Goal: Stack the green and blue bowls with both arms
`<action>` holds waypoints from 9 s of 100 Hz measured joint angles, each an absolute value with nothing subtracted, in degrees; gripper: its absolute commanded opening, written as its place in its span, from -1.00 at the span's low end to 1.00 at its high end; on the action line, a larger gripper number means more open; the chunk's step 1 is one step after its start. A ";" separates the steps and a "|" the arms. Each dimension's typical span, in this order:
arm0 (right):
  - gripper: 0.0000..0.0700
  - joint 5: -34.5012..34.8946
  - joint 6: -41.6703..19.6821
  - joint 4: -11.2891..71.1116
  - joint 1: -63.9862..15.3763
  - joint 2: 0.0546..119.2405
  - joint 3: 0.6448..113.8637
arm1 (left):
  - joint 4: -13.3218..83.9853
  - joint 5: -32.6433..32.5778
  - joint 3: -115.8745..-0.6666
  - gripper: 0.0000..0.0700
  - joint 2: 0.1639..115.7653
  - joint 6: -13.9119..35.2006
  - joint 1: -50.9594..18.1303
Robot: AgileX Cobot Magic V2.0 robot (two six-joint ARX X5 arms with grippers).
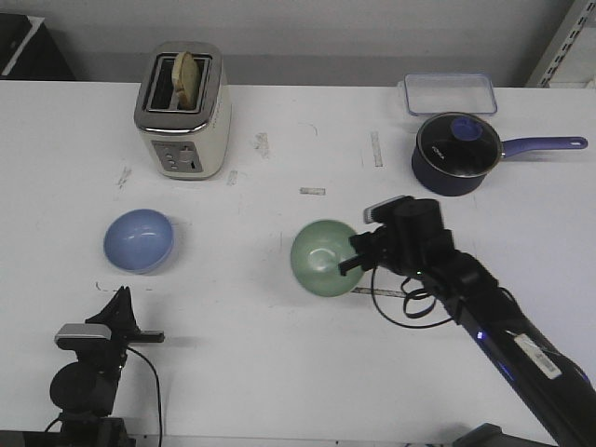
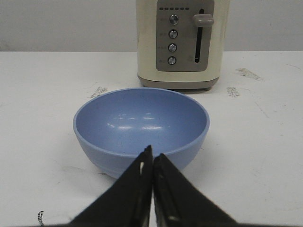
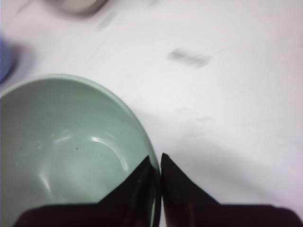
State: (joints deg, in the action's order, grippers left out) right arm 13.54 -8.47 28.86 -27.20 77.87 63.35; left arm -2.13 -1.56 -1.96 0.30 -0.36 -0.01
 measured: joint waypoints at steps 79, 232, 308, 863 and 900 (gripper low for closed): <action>0.23 12.19 -9.23 28.99 -35.20 90.72 63.33 | 0.43 -1.56 -1.96 -0.99 0.30 -0.36 -0.01; -0.99 1.89 5.37 26.79 1.08 28.91 28.14 | 10.96 -1.56 -44.16 -0.25 31.40 0.97 -0.01; -0.99 3.29 5.08 22.92 1.06 28.86 28.10 | 35.99 -1.45 -67.07 0.32 83.99 7.03 10.83; -0.99 3.05 5.08 19.99 1.06 31.59 28.10 | 11.33 -4.16 -15.66 -1.00 3.68 -3.38 -1.30; -0.99 3.05 5.08 19.94 1.06 31.59 28.10 | -3.42 -3.38 -1.96 -0.99 0.91 -3.38 0.60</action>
State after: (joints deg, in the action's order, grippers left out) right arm 3.05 5.08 19.94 1.06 31.59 28.10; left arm -3.42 -3.38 -1.96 0.91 -3.38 0.60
